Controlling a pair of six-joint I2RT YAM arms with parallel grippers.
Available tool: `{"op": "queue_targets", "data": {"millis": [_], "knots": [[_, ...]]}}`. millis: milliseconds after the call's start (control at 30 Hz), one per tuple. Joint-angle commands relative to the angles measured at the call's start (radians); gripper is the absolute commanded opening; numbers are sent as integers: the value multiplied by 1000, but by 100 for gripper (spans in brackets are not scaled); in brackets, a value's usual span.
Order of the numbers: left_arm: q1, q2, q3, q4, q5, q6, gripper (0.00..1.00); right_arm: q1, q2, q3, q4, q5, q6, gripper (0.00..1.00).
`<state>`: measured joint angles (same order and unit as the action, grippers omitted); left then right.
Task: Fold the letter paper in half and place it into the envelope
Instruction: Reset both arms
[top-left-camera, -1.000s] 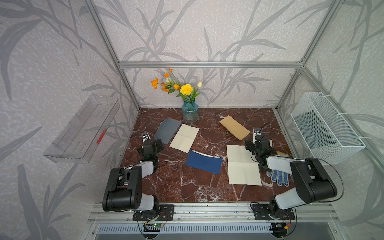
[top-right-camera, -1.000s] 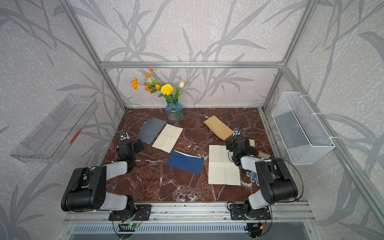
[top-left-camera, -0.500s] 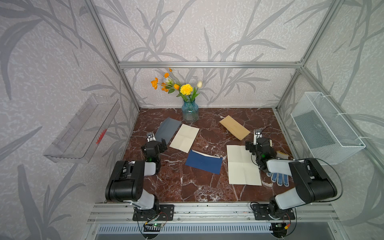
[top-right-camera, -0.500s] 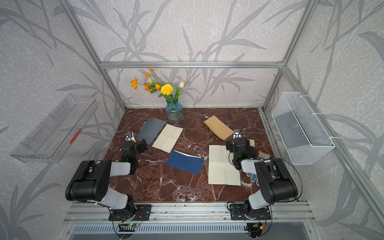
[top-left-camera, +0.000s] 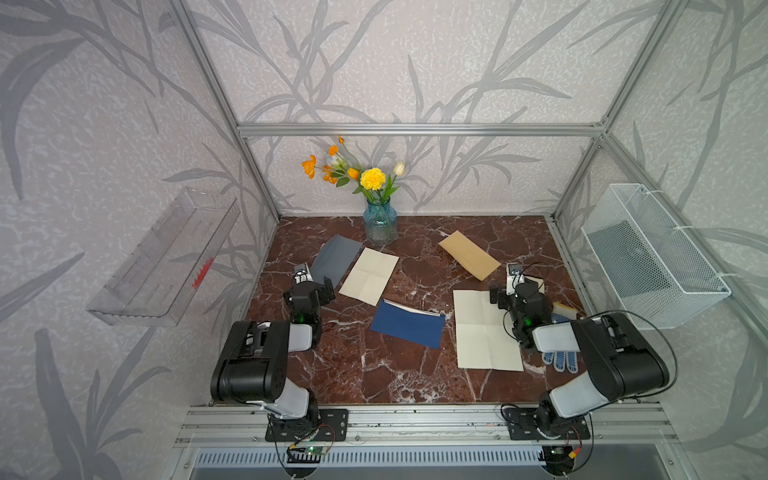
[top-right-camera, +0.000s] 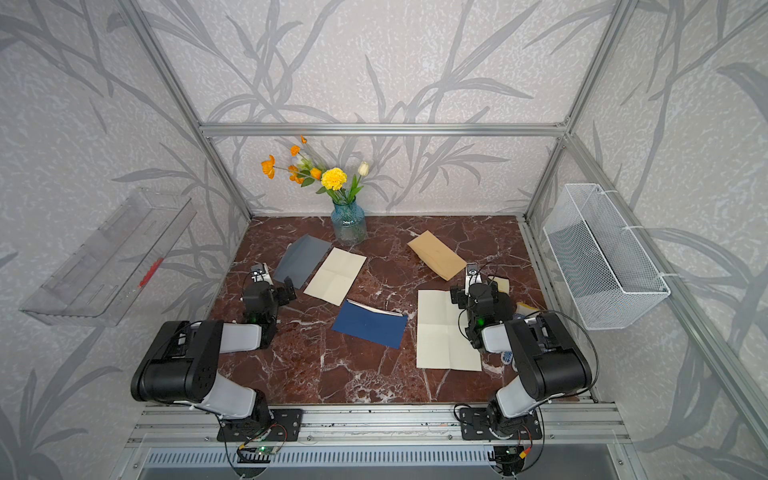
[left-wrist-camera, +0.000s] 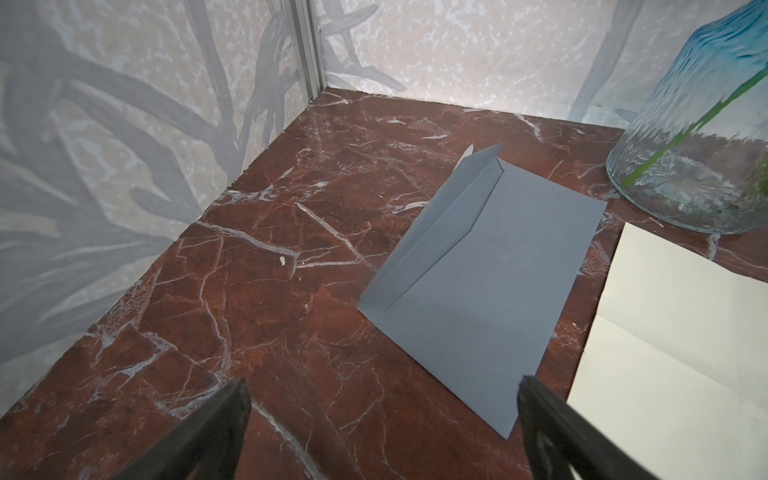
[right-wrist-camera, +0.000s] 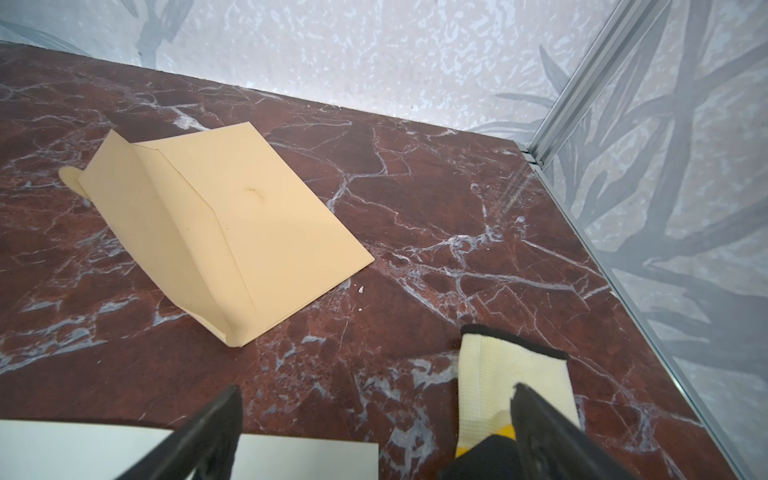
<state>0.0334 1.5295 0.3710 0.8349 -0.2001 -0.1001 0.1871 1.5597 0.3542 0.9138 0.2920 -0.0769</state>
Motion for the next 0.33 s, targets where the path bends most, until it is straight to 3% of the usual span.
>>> {"op": "queue_targets", "data": {"millis": [0,300], "knots": [[-6,-6,19,7,-2,18,100,-2,-10,22,1,11,8,99],[-6,-8,18,7,-4,19,100,-2,-10,22,0,10,8,99]]}}
